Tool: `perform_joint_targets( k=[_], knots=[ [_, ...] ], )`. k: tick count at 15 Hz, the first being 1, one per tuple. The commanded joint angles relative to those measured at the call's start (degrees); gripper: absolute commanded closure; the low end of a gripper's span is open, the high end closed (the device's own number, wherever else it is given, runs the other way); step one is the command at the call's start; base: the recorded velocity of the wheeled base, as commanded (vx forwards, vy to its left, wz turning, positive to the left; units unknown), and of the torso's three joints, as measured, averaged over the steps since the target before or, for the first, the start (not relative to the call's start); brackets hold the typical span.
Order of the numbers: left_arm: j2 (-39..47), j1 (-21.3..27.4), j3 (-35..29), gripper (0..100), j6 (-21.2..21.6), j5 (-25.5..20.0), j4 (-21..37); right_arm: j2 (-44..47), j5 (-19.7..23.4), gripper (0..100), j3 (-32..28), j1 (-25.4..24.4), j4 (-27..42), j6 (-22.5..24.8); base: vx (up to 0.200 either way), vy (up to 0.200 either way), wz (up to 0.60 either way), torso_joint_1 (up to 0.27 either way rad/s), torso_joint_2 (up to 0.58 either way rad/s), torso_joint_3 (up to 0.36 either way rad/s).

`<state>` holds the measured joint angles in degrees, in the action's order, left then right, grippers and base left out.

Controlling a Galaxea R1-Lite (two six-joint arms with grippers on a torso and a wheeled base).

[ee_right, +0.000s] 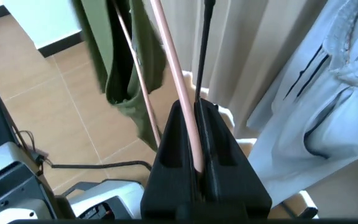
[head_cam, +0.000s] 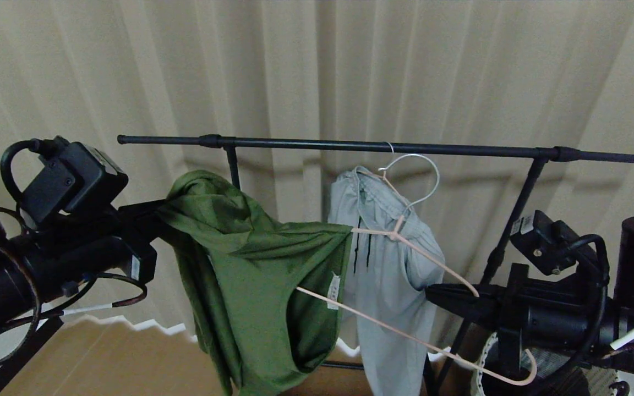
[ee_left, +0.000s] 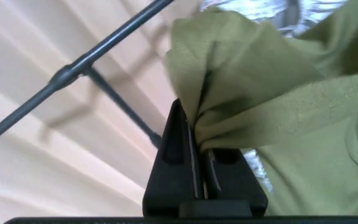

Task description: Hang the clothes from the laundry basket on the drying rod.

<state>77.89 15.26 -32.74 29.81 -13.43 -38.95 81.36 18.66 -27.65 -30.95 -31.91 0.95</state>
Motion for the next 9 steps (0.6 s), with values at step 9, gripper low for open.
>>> perform_joint_targets(
  k=[9],
  knots=[
    [2.6, -0.9, 5.6, 100, 0.2, 0.7, 0.0, 0.8, 1.1, 100, -0.1, -0.1, -10.7, -0.3, 0.000, 0.000, 0.00, 0.000, 0.00, 0.000]
  ],
)
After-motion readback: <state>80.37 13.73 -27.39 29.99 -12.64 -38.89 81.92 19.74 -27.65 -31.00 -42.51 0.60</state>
